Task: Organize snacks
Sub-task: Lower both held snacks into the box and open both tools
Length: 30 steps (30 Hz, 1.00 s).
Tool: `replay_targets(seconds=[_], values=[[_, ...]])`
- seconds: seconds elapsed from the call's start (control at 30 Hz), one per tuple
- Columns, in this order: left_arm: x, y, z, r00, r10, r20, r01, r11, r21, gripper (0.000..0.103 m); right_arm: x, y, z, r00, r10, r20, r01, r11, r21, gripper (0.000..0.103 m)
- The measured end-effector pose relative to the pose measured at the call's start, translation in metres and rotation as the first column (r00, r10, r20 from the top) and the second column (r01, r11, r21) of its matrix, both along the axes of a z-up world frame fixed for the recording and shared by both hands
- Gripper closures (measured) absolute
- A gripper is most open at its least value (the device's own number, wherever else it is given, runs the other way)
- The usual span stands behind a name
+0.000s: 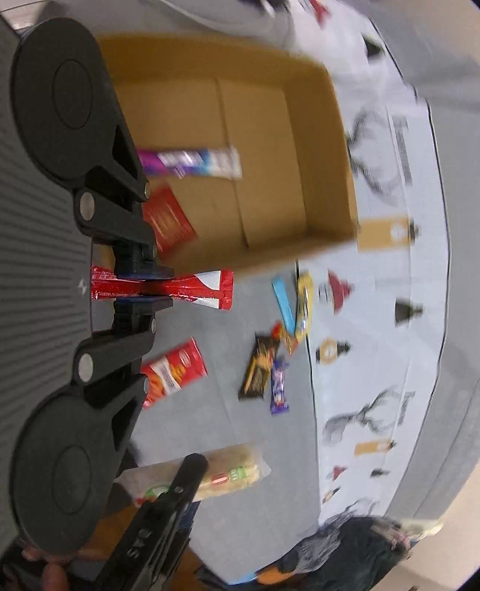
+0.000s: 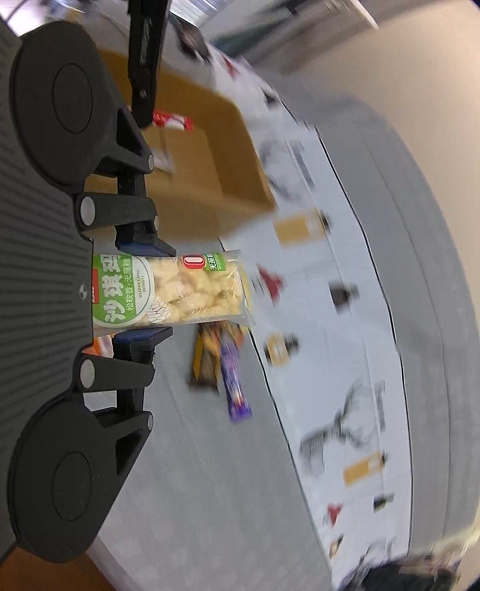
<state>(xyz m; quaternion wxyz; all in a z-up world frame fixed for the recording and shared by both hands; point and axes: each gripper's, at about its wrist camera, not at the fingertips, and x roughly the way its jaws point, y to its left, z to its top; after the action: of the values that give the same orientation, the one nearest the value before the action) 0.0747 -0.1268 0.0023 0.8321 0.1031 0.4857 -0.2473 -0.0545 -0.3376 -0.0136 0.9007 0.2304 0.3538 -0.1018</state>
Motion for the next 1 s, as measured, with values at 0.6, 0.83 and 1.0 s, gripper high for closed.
replay_targets(seconds=[0.6, 0.83, 1.0], values=[[-0.056, 0.129, 0.028, 0.987, 0.144, 0.076, -0.135, 0.984, -0.116, 0.094, -0.026, 0.134, 0.060, 0.973, 0.226, 0.047, -0.215, 0.963, -0.165, 0.064], [-0.049, 0.142, 0.032, 0.982, 0.170, 0.088, -0.156, 0.978, -0.140, 0.094, -0.020, 0.141, 0.062, 0.968, 0.248, 0.030, -0.237, 0.951, -0.197, 0.064], [-0.031, 0.143, 0.035, 0.980, 0.170, 0.101, -0.156, 0.978, -0.136, 0.094, -0.004, 0.139, 0.064, 0.968, 0.251, 0.031, -0.239, 0.948, -0.209, 0.064]])
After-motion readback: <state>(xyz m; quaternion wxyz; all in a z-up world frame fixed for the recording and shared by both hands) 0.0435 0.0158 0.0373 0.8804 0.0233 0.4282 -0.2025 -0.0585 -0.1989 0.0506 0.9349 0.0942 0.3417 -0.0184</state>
